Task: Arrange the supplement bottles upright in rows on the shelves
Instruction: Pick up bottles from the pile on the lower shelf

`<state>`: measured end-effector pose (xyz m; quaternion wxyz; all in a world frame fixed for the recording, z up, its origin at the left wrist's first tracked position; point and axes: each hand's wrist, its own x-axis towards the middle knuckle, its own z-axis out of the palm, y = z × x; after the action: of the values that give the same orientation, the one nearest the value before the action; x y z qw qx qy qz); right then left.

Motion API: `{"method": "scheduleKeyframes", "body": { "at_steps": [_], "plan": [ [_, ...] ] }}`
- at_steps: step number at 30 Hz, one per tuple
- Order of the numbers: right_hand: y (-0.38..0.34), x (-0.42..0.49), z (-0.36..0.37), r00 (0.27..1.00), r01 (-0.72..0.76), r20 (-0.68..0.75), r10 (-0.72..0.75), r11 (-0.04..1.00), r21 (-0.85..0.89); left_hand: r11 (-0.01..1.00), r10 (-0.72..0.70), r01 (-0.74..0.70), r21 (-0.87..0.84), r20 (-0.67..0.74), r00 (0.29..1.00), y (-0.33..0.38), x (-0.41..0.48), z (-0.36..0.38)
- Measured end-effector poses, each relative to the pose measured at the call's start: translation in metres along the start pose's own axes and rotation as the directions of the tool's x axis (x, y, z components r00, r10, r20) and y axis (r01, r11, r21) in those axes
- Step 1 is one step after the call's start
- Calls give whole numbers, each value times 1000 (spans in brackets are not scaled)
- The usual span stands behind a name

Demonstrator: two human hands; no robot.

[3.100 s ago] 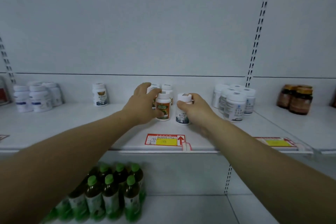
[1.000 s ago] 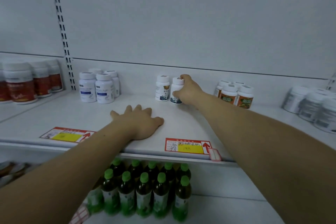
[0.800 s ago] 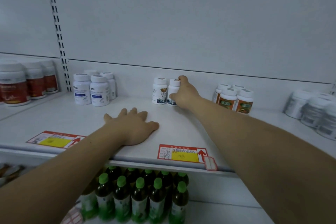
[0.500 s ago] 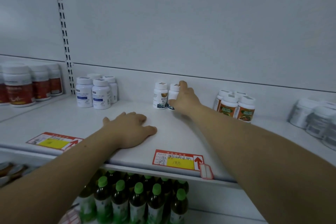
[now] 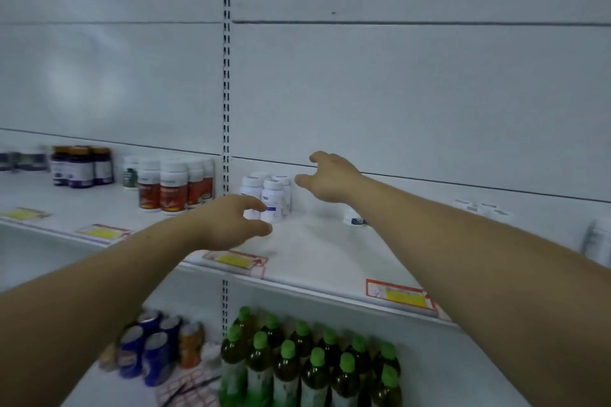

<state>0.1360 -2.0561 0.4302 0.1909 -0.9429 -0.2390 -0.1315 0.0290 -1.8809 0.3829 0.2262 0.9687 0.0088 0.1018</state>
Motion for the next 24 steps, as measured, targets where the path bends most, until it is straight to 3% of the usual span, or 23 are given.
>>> {"method": "scheduleKeyframes", "body": {
  "at_steps": [7, 14, 24],
  "plan": [
    [-218, 4, 72, 956, 283, 52, -287, 956, 76, 978, -167, 178, 110, -104, 981, -154, -122, -97],
    [-430, -10, 171, 843, 471, 168, -511, 852, 230, 890, -436, 446, 99, -108, 894, -317, -242, -159],
    [-596, 11, 342, 687, 556, 340, -642, 766, 322, 781, -616, 622, 48, -97, 782, -504, -292, -175]
  ]
}}
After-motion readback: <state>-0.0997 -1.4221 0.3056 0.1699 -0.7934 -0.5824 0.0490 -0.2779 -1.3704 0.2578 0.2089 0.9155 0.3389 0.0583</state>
